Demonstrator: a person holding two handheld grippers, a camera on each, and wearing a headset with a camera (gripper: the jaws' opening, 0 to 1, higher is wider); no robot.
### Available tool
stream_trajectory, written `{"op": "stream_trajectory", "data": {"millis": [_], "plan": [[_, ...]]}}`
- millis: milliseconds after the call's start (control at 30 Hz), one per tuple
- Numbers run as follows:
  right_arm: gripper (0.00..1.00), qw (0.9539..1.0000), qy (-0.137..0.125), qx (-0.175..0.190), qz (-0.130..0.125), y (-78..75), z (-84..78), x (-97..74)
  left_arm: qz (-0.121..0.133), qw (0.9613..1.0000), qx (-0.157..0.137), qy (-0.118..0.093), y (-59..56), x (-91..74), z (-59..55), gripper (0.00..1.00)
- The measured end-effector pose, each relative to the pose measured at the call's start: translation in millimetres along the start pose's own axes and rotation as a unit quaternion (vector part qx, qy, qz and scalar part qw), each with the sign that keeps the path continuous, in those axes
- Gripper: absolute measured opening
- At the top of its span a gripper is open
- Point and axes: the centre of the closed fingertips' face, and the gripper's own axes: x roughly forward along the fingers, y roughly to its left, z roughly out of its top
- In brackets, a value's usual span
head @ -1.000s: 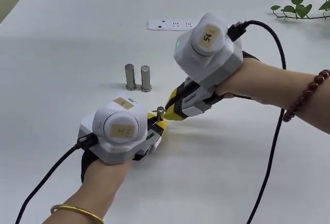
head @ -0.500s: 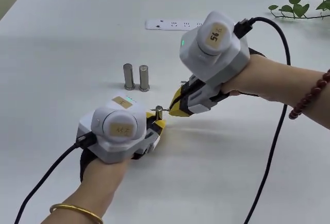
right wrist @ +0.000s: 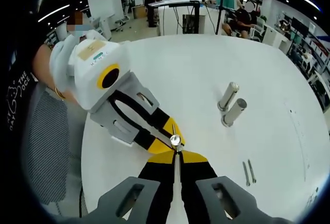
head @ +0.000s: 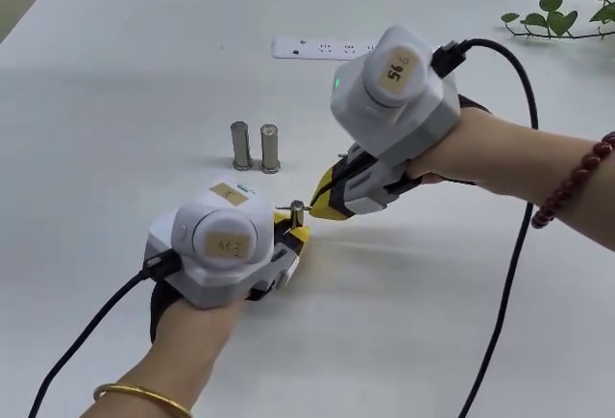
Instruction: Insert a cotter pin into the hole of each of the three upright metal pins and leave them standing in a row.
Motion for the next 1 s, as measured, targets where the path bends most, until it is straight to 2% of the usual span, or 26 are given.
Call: {"op": "stream_trajectory", "data": {"millis": [367, 467, 667, 767, 900, 1000], "plan": [[0.00, 1.0000, -0.006, 0.005, 0.000, 0.9, 3.0, 3.3, 0.000, 1.0000, 0.001, 0.000, -0.3, -0.2, -0.3, 0.06], [0.00, 0.9997, -0.010, 0.021, -0.002, 0.2, 3.2, 3.7, 0.000, 1.0000, -0.002, 0.000, -0.2, 0.1, -0.2, 0.06], [0.08, 0.9990, -0.015, 0.041, -0.009, -2.5, -0.7, 1.8, -0.001, 1.0000, -0.002, 0.000, -0.4, 0.0, 0.0, 0.06], [0.11, 0.9963, -0.033, 0.078, -0.011, -3.3, -0.3, -0.4, -0.002, 1.0000, 0.000, 0.000, -0.4, 0.2, 0.1, 0.06], [0.15, 0.9905, -0.057, 0.123, -0.025, -3.0, -3.2, -7.3, -0.006, 1.0000, 0.003, 0.000, -0.3, 0.6, 0.2, 0.06], [0.17, 0.9832, -0.084, 0.156, -0.041, -4.1, -4.1, -10.8, -0.009, 0.9999, 0.005, 0.001, -0.3, 0.5, 0.2, 0.06]]}}
